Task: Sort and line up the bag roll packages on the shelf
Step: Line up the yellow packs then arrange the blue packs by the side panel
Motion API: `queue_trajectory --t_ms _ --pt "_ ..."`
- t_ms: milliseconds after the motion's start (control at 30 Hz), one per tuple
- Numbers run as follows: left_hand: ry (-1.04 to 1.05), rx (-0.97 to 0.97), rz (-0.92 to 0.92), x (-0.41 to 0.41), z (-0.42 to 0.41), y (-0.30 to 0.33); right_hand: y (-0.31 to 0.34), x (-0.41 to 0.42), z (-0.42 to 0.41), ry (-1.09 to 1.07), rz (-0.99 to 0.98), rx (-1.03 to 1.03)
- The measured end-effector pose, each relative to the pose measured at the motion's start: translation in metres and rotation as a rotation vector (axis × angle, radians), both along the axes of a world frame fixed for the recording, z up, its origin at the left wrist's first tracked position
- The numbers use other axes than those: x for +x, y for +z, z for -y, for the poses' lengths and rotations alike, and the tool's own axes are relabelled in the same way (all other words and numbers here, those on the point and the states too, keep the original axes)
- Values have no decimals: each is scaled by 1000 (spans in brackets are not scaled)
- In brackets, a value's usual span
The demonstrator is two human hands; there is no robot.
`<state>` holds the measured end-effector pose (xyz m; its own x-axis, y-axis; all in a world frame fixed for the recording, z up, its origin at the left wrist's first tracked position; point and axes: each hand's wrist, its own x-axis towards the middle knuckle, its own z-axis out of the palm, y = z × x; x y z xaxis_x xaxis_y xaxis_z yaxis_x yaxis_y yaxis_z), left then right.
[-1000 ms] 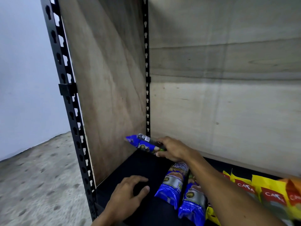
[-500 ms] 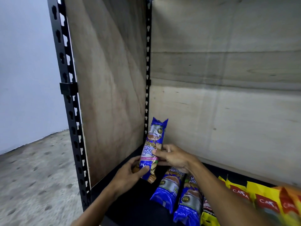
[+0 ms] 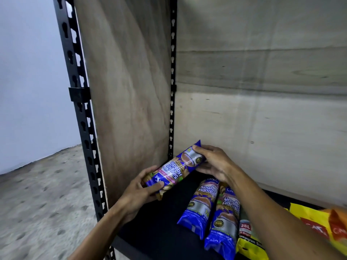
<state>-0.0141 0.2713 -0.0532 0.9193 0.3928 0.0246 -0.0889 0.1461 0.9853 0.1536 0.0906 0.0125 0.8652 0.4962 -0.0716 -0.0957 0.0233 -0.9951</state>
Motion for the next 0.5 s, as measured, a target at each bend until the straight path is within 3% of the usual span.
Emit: queue_trajectory --t_ms 167,333,500 --pt "149 -109 56 12 -1 7 11 -1 26 137 -27 -143" --pt "198 -137 112 26 9 21 22 -9 56 509 -116 -305" --pt "245 -170 170 48 33 39 13 -23 49 762 -139 -264"
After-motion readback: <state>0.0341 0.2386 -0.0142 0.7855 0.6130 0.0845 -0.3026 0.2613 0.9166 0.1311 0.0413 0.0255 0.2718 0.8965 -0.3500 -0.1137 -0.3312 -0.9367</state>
